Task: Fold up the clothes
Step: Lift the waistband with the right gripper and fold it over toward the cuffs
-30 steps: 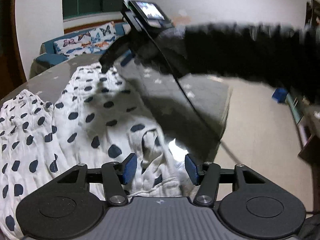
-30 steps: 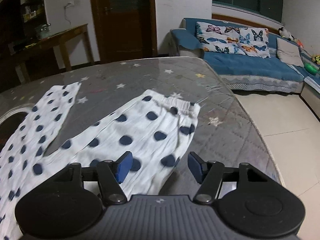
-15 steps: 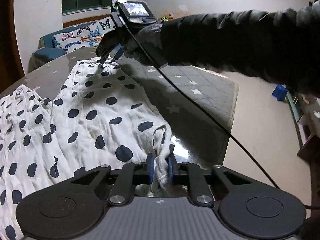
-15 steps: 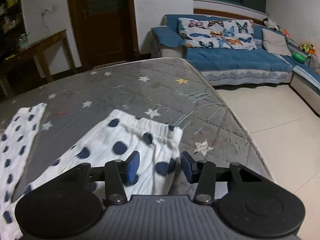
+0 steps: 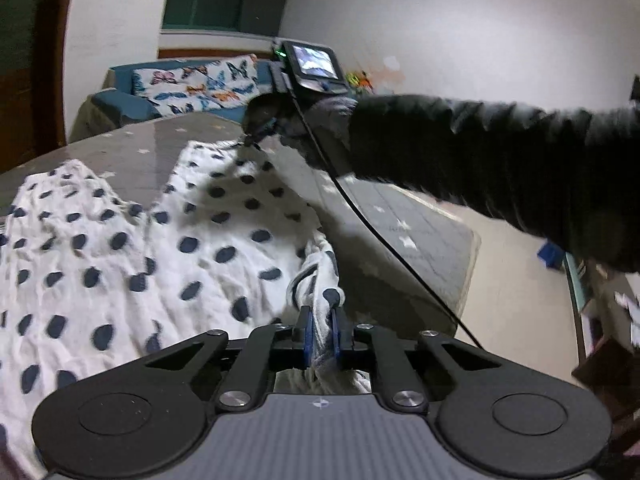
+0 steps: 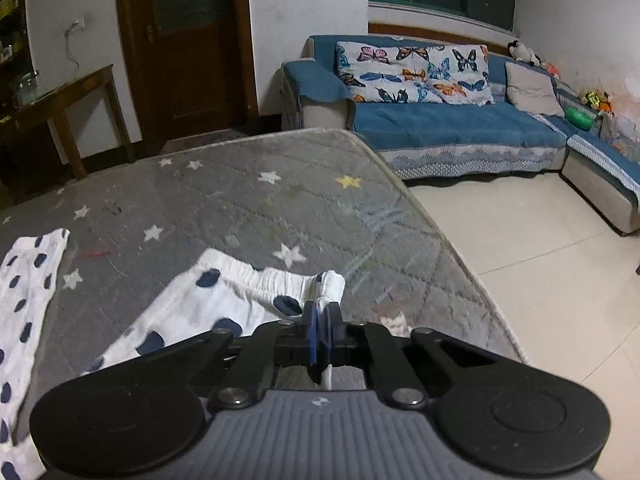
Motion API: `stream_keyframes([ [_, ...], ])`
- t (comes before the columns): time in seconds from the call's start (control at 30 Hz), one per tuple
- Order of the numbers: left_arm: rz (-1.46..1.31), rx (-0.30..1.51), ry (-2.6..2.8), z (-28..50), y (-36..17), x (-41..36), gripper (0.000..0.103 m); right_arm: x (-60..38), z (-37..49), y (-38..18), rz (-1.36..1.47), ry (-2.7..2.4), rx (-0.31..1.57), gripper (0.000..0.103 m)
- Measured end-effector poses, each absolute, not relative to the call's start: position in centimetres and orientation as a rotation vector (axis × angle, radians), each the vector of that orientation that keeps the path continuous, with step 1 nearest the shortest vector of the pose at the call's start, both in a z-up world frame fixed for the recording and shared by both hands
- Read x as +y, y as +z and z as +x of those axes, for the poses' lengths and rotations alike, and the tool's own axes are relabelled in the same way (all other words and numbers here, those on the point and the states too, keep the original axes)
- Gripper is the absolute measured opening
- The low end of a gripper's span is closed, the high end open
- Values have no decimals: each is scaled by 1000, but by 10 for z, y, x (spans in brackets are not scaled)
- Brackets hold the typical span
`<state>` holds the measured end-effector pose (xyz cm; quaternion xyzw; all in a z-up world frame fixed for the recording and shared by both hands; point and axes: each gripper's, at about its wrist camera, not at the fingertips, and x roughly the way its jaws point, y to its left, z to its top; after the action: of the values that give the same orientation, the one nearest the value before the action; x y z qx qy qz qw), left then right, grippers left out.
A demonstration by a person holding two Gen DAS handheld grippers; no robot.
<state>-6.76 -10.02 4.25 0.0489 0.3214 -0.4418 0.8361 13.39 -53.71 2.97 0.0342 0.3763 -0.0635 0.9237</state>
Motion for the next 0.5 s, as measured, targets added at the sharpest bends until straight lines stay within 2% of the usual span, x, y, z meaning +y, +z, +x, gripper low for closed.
stream_keyframes([
  [0.5, -166, 617, -739, -67, 57, -8, 9, -440, 174, 102, 7, -52, 691, 3],
])
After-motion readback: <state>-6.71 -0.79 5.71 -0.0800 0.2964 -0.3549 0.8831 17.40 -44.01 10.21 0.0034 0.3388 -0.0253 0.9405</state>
